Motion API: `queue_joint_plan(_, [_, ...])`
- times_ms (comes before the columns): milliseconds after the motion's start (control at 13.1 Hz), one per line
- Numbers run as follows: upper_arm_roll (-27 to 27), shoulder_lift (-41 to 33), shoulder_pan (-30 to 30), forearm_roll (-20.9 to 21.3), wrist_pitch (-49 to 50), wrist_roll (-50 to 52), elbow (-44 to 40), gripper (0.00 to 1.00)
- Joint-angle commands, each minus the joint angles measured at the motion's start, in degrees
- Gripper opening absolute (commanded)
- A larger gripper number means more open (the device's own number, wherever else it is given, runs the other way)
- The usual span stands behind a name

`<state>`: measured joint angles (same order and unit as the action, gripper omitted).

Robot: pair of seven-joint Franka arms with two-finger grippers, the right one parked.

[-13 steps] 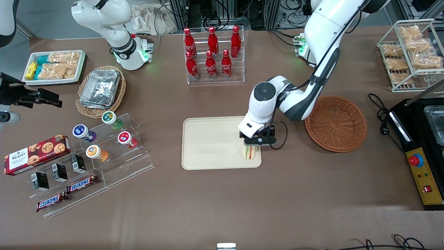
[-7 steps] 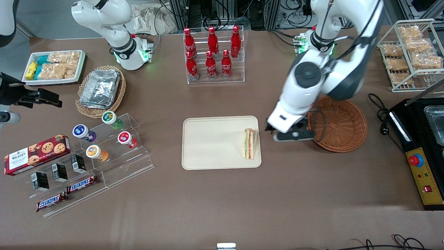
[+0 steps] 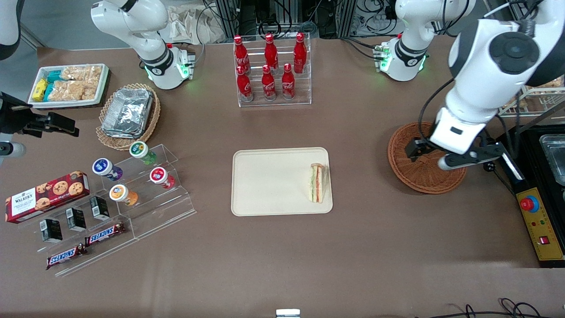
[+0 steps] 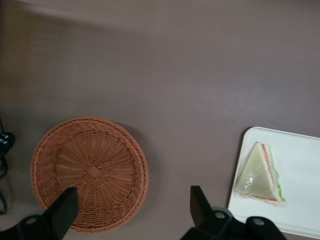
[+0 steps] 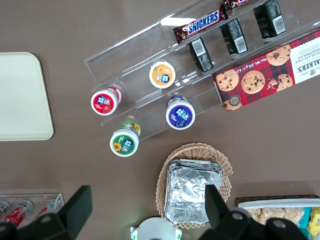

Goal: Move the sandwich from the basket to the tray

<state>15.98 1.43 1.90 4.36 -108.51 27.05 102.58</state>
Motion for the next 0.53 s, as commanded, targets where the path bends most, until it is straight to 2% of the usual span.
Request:
queue_joint_plan(0, [-5.64, -1.51, -1.61, -1.63, 1.45, -5.66, -1.5, 0.99])
queue_joint_plan(153, [-18.3, -2.05, -9.6, -2.95, 3.29, -10.59, -3.86, 0.99])
queue_joint_plan(458, [-19.58, -1.35, -9.72, -3.04, 7.24, -13.86, -10.8, 0.99])
